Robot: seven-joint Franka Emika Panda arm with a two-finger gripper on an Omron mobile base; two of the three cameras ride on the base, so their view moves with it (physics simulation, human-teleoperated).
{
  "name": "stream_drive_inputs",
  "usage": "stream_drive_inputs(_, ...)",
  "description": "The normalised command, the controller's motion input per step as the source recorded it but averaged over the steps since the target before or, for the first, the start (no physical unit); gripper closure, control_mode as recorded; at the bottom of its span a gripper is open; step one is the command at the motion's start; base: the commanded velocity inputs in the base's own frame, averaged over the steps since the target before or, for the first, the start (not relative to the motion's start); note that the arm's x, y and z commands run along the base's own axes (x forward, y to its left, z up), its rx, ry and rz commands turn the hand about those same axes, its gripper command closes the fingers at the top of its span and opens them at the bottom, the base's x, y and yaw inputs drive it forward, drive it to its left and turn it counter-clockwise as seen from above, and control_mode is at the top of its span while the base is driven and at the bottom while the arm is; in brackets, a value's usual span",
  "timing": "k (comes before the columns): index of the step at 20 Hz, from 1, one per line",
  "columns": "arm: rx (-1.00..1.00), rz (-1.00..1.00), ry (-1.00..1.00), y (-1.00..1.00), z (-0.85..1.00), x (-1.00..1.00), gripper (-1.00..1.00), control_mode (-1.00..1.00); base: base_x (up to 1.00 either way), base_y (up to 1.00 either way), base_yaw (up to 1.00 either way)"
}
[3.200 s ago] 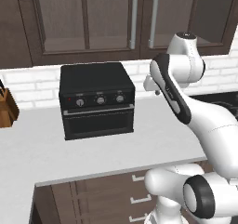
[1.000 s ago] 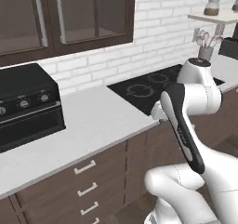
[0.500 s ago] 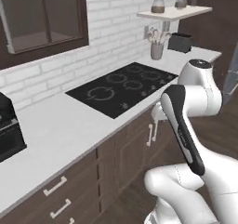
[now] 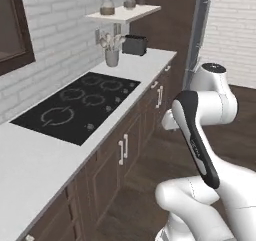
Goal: Navigate to the coffee machine.
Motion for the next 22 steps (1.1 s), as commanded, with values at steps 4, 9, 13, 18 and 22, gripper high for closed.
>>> stream_drive_inputs(4, 0.0, 0.0, 0.0, 0.0, 0.0, 0.0, -1.0, 1.0, 0.27, -0.42, -0.7)
stream_drive_inputs(9, 0.0, 0.0, 0.0, 0.0, 0.0, 0.0, -1.0, 1.0, 0.09, -0.34, -0.74)
stream_drive_inputs(13, 0.0, 0.0, 0.0, 0.0, 0.0, 0.0, -1.0, 1.0, -0.19, -0.23, -0.69)
stream_drive_inputs(18, 0.0, 0.0, 0.0, 0.0, 0.0, 0.0, -1.0, 1.0, -0.03, -0.29, -0.73)
stream_drive_inputs(22, 0.0, 0.0, 0.0, 0.0, 0.0, 0.0, -1.0, 1.0, 0.44, -0.25, -0.77)
